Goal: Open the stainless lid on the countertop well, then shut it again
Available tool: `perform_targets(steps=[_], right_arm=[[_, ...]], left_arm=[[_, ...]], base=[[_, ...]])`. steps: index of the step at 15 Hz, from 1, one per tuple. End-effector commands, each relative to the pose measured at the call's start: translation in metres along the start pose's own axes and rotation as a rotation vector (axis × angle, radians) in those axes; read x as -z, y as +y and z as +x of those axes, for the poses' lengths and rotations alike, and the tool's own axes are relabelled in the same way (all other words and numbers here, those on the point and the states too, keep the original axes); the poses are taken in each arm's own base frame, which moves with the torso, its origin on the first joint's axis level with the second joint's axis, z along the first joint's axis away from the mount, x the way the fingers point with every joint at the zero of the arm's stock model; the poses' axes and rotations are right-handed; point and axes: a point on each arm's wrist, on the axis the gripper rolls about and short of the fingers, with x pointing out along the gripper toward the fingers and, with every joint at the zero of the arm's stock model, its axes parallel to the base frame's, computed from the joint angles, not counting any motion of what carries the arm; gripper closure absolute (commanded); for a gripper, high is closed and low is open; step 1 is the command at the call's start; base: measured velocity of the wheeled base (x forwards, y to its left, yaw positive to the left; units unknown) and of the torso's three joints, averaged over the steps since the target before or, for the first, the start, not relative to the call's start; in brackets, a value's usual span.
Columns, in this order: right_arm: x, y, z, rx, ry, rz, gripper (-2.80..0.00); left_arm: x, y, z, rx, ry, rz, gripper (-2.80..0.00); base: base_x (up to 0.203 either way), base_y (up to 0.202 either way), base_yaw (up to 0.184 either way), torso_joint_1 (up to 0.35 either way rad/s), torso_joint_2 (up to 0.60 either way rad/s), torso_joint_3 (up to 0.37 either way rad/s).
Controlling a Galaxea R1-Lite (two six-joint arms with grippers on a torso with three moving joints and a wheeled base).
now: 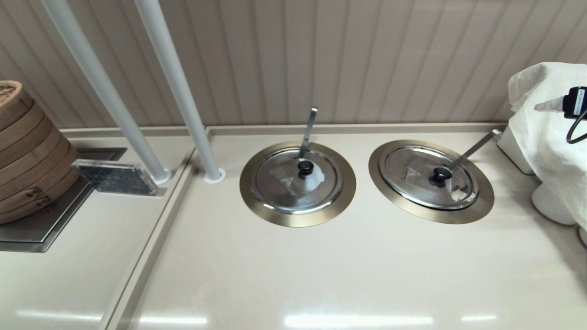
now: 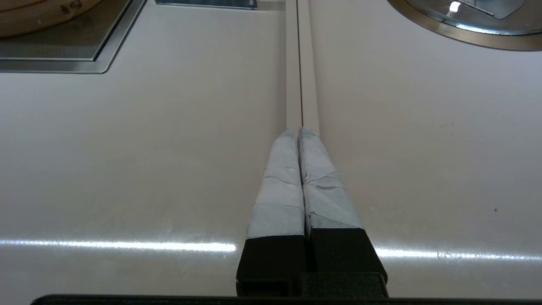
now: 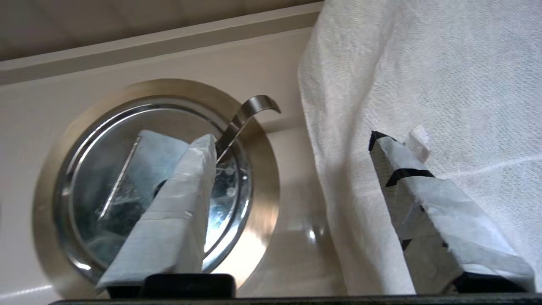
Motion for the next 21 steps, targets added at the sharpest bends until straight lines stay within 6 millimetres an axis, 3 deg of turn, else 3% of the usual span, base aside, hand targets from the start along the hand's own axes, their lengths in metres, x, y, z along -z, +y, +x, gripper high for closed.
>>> perform_targets(steps=[1, 4, 6, 9, 11, 14, 17, 20, 21], right_arm=[[-0.018, 0.012, -0.057, -0.032, -0.096, -0.023, 0.00], [-0.023, 0.035, -0.141, -0.058, -0.194, -0.059, 0.00], [-0.008, 0.054, -0.203, -0.080, -0.238, -0.100, 0.00], [0.047, 0.077, -0.282, -0.108, -0.304, -0.157, 0.00], [0.097, 0.088, -0.318, -0.168, -0.341, -0.194, 0.00], [0.170, 0.088, -0.347, -0.335, -0.380, -0.259, 0.00], [0.212, 0.068, -0.356, -0.576, -0.345, -0.257, 0.00], [0.267, 0.058, -0.369, -0.537, -0.419, -0.286, 0.00], [0.279, 0.057, -0.361, -0.487, -0.394, -0.283, 0.00]], left_arm=[[0.000, 0.000, 0.000, -0.002, 0.000, 0.000, 0.00], [0.000, 0.000, 0.000, -0.002, 0.001, 0.000, 0.00], [0.000, 0.000, 0.000, -0.002, -0.001, 0.000, 0.00], [0.000, 0.000, 0.000, -0.002, 0.001, 0.000, 0.00], [0.000, 0.000, 0.000, -0.002, 0.001, 0.000, 0.00], [0.000, 0.000, 0.000, -0.002, 0.001, 0.000, 0.00], [0.000, 0.000, 0.000, -0.002, 0.001, 0.000, 0.00], [0.000, 0.000, 0.000, -0.002, 0.001, 0.000, 0.00], [0.000, 0.000, 0.000, -0.002, 0.001, 0.000, 0.00]], base=[[0.000, 0.000, 0.000, 0.000, 0.00, 0.000], [0.000, 0.000, 0.000, 0.000, 0.00, 0.000], [0.000, 0.000, 0.000, 0.000, 0.00, 0.000], [0.000, 0.000, 0.000, 0.000, 0.00, 0.000], [0.000, 0.000, 0.000, 0.000, 0.00, 0.000], [0.000, 0.000, 0.000, 0.000, 0.00, 0.000], [0.000, 0.000, 0.000, 0.000, 0.00, 0.000], [0.000, 0.000, 0.000, 0.000, 0.00, 0.000], [0.000, 0.000, 0.000, 0.000, 0.00, 0.000]])
